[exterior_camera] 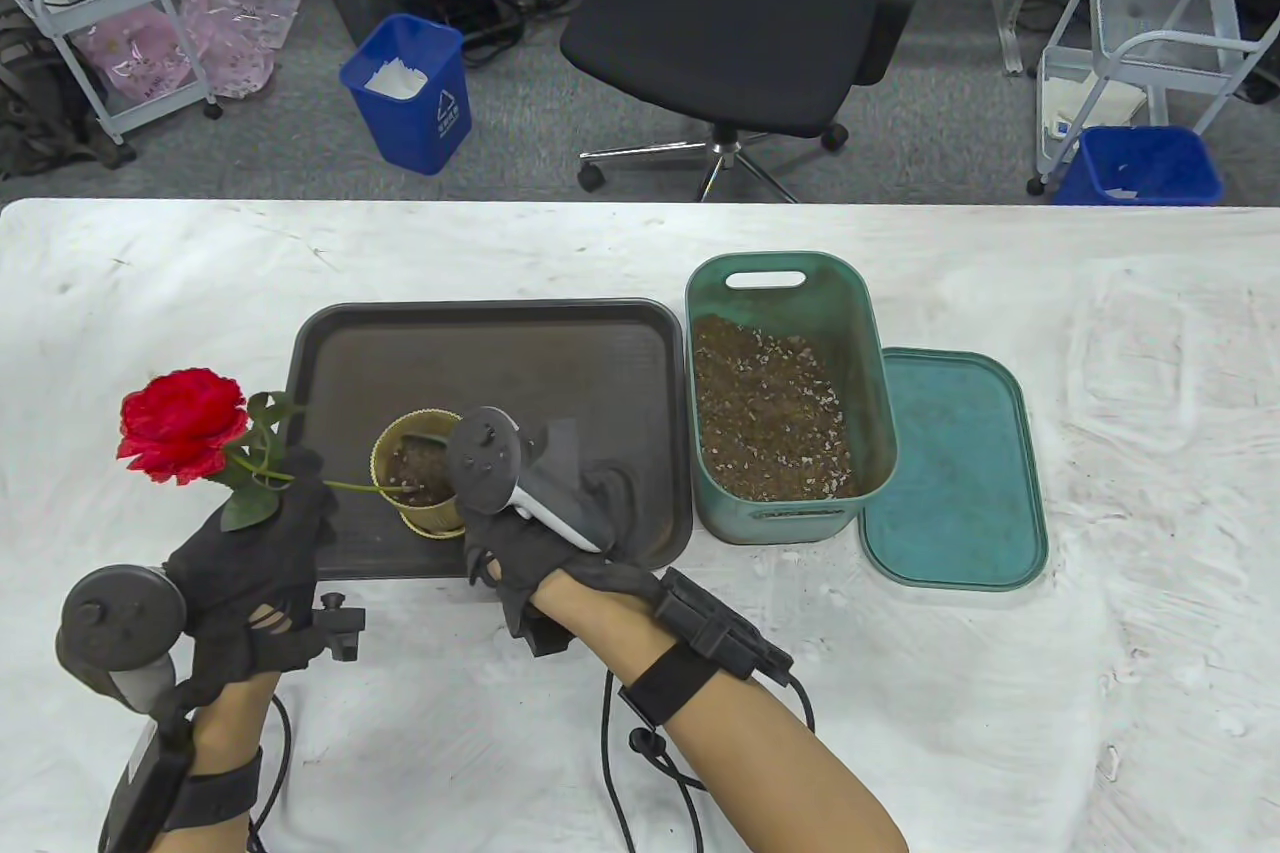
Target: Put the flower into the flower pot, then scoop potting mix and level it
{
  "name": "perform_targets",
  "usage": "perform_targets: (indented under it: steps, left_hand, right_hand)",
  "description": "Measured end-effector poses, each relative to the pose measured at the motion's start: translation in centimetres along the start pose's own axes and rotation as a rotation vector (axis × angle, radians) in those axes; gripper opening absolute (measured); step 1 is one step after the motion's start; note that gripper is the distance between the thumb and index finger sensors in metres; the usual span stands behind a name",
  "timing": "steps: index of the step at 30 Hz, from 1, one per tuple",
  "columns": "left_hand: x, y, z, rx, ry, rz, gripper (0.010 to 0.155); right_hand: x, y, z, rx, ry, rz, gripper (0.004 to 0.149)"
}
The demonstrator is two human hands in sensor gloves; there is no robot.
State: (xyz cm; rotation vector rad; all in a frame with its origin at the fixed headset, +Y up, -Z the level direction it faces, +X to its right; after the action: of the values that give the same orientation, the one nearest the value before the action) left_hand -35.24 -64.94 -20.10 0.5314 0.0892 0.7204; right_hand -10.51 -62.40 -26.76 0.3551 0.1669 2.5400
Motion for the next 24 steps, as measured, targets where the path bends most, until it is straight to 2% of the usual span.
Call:
perform_targets:
  steps: [7,14,20,24]
  left_hand:
    - [0.0,0.0,0.0,-0.001,0.0,0.001,0.042]
    - [0.0,0.0,0.0,0.0,0.0,0.0,0.042]
    - [0.0,0.0,0.1,0.0,-0.001,0.0,0.042]
    - [0.0,0.0,0.1,0.001,0.0,-0.001,0.042]
  right_hand:
    - [1.1,0.1,0.8,-0.066,-0.086,0.134,0.053]
    - [1.0,-0.8,1.3,-0.084,-0.09,0.122,0.053]
    - [0.3,-3.0,1.7,-0.117,-0.071,0.07,0.053]
    - [-0.5,-5.7,2.3,-0.175,-0.05,0.033,0.053]
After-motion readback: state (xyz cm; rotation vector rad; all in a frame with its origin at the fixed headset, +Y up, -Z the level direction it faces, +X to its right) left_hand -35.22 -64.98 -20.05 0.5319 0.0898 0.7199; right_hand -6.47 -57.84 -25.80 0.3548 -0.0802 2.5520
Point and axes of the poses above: the tracker on the back of each hand, its own x axis roughly to the thumb side, its own z axis roughly from the fingertips to the wrist, y = z × x, the point moved 1 cm from there along -z, roughly from the wrist to the fingertips, and after that the axes turned 14 degrees about -z, right-handed, at the moved point
